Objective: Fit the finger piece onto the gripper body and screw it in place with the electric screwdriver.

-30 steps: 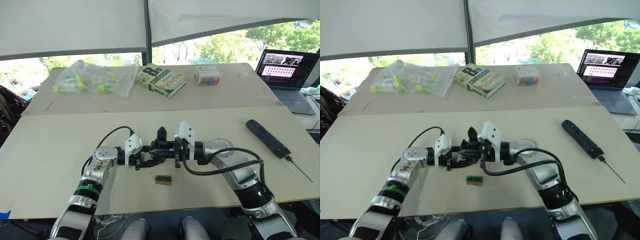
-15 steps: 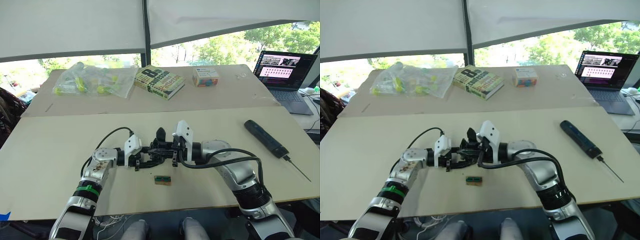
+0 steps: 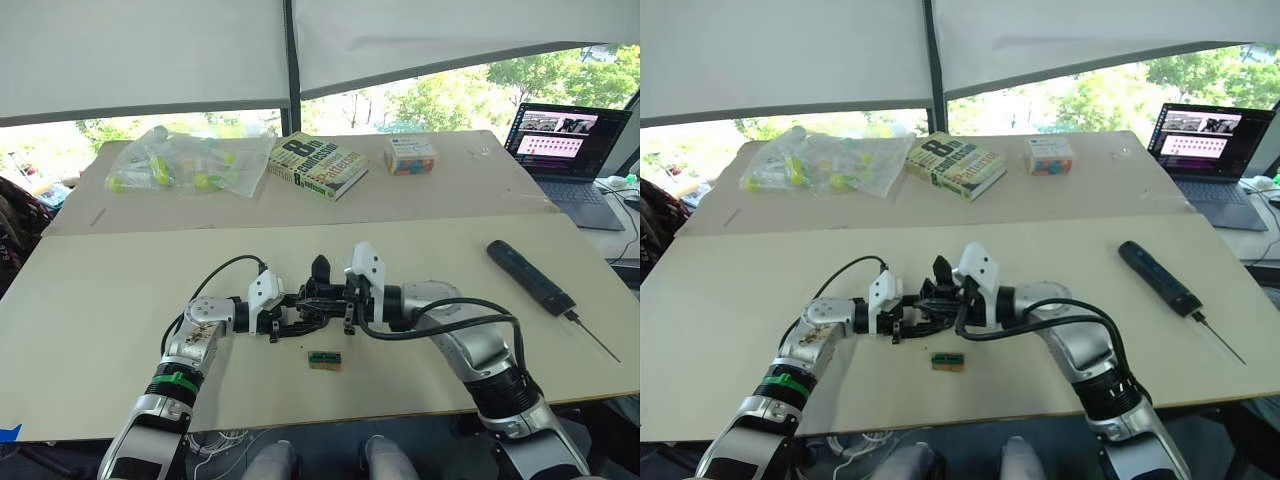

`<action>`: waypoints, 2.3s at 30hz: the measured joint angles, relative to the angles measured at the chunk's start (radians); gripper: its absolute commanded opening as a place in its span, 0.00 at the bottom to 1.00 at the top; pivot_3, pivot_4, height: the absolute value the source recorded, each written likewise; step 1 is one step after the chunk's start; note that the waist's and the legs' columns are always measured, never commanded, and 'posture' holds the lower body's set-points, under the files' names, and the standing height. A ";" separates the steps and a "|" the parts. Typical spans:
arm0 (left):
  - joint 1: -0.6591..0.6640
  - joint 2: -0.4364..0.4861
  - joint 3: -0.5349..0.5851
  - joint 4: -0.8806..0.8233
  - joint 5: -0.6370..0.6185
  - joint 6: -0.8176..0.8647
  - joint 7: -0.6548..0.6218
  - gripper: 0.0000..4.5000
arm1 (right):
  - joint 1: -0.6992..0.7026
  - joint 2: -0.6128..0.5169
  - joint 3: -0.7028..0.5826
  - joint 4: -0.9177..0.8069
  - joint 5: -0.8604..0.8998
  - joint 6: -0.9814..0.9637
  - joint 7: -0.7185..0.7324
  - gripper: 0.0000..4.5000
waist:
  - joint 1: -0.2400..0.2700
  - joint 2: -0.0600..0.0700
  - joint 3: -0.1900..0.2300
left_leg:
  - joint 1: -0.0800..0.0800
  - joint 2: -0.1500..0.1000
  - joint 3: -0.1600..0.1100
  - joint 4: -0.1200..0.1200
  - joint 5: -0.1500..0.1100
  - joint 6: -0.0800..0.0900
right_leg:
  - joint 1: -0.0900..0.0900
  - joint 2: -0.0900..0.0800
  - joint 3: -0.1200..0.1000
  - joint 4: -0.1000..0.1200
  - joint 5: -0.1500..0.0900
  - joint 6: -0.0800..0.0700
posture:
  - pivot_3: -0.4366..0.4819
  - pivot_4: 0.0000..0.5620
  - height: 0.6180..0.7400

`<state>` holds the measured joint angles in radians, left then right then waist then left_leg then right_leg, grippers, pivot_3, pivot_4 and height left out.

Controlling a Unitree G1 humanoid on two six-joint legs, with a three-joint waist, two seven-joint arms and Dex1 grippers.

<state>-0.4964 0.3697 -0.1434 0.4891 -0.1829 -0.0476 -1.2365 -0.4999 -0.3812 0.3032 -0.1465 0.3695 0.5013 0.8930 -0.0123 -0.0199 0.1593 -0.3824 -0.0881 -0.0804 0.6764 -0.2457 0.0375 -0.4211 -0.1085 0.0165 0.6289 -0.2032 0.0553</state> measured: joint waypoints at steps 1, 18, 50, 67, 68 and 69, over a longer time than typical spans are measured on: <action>0.000 0.000 0.000 0.000 0.000 0.000 0.001 0.51 | 0.003 -0.002 0.000 0.002 0.000 -0.009 0.001 0.09 | 0.000 0.000 0.000 | 0.000 0.000 0.000 0.000 0.000 0.000 | 0.000 0.000 0.000 0.000 0.000 0.000 | 0.48 0.27 1.00; 0.005 -0.001 -0.004 -0.001 -0.001 0.001 0.005 0.51 | -0.031 -0.022 0.002 0.000 0.046 0.118 0.002 0.09 | 0.000 0.001 -0.006 | 0.000 0.000 0.000 -0.001 0.000 0.000 | 0.000 0.000 0.000 -0.001 0.000 0.000 | 0.48 0.27 1.00; 0.029 0.001 0.005 -0.013 -0.020 0.004 0.014 0.51 | 0.017 0.008 -0.009 0.046 0.006 -0.090 0.067 1.00 | 0.000 0.001 -0.016 | -0.004 0.000 0.000 -0.002 -0.001 0.001 | -0.003 0.000 0.000 -0.003 -0.001 0.001 | 0.48 0.27 1.00; 0.048 0.003 0.015 -0.030 -0.049 0.037 0.027 0.99 | 0.025 0.038 -0.164 -0.014 0.137 -0.199 0.152 1.00 | -0.002 0.002 -0.015 | -0.003 0.000 0.000 -0.002 -0.001 0.001 | -0.003 0.000 0.000 -0.002 -0.001 0.001 | 0.48 0.27 1.00; 0.057 0.008 0.018 -0.043 -0.055 0.045 0.027 0.99 | 0.025 0.029 -0.172 -0.028 0.151 -0.197 0.152 1.00 | -0.003 0.002 -0.015 | -0.003 0.000 0.000 -0.002 -0.001 0.001 | -0.003 0.000 0.000 -0.003 -0.001 0.001 | 0.48 0.27 1.00; 0.069 0.018 0.021 -0.057 -0.060 0.050 0.026 0.99 | 0.025 0.017 -0.182 -0.043 0.163 -0.195 0.151 1.00 | -0.005 0.002 -0.015 | -0.003 0.001 0.000 -0.003 -0.001 0.001 | -0.003 0.000 0.000 -0.003 -0.001 0.001 | 0.48 0.27 1.00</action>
<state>-0.4271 0.3873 -0.1223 0.4320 -0.2429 0.0029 -1.2106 -0.4749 -0.3644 0.1214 -0.1899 0.5325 0.3067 1.0444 -0.0171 -0.0182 0.1442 -0.3858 -0.0875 -0.0804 0.6738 -0.2466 0.0384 -0.4242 -0.1085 0.0168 0.6263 -0.2038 0.0560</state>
